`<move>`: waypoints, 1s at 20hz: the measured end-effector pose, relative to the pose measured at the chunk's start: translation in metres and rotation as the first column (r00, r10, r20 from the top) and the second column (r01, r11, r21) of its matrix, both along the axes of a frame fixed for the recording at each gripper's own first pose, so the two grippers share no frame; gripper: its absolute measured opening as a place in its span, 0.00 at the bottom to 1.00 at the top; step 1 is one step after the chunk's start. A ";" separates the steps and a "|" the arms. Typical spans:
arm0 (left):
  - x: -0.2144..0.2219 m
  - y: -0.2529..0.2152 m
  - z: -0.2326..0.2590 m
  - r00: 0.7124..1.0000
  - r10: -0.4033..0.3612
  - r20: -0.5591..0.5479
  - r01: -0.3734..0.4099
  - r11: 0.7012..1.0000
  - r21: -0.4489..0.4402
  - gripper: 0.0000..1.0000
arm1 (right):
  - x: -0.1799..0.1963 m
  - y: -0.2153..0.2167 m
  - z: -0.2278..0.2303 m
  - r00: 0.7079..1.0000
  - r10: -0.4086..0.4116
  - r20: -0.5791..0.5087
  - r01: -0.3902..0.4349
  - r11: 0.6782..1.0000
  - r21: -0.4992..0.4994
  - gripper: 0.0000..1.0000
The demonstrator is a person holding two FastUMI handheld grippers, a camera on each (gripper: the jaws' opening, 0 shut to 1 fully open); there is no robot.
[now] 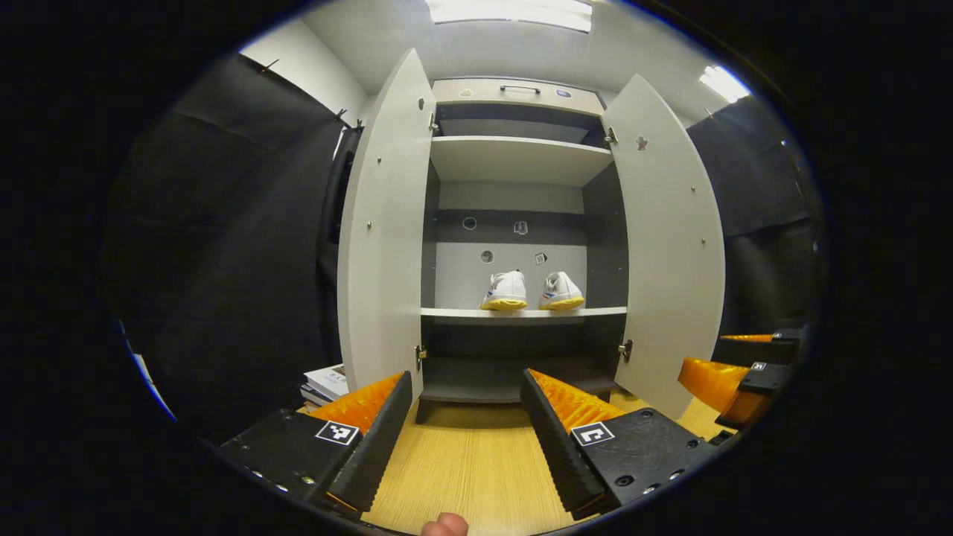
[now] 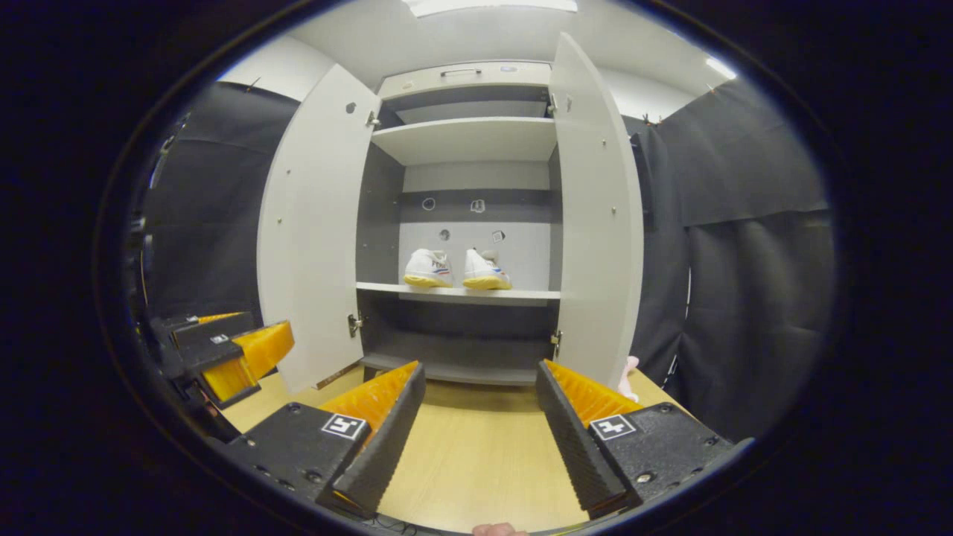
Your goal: Grab one shoe with the right hand and put it into the shoe cabinet, grab the other shoe with the left hand and put it into the shoe cabinet; then close the right door with the right hand and the left door with the left hand.
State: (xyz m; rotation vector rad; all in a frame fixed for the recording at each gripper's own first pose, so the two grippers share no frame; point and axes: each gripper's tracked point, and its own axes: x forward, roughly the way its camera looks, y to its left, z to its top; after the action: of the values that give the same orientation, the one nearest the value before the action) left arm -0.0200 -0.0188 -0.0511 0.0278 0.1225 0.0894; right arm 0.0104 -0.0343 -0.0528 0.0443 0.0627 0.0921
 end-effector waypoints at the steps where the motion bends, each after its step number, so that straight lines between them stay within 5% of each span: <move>1: 0.001 -0.003 0.000 1.000 -0.008 0.000 0.008 1.000 0.008 0.88 | -0.002 -0.005 0.007 1.000 -0.007 0.006 0.007 1.000 0.008 0.96; 5: 0.001 -0.018 -0.002 0.999 -0.044 -0.005 0.044 0.999 0.021 0.88 | -0.015 -0.049 0.053 0.997 -0.059 0.048 0.058 0.998 0.025 0.97; 12: -0.001 -0.036 0.002 0.996 -0.091 0.015 0.091 0.995 0.027 0.88 | -0.015 -0.178 0.112 0.957 -0.271 0.100 0.272 0.962 0.006 0.96; 20: -0.004 -0.046 -0.004 0.992 -0.125 -0.006 0.125 0.991 0.037 0.88 | 0.050 -0.255 0.165 0.931 -0.337 0.137 0.340 0.940 0.004 0.98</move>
State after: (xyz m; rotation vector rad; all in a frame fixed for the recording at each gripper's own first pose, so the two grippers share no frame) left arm -0.0237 -0.0653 -0.0549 0.0732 0.1225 -0.0331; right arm 0.0607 -0.2888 0.1117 0.0285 -0.0808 -0.2520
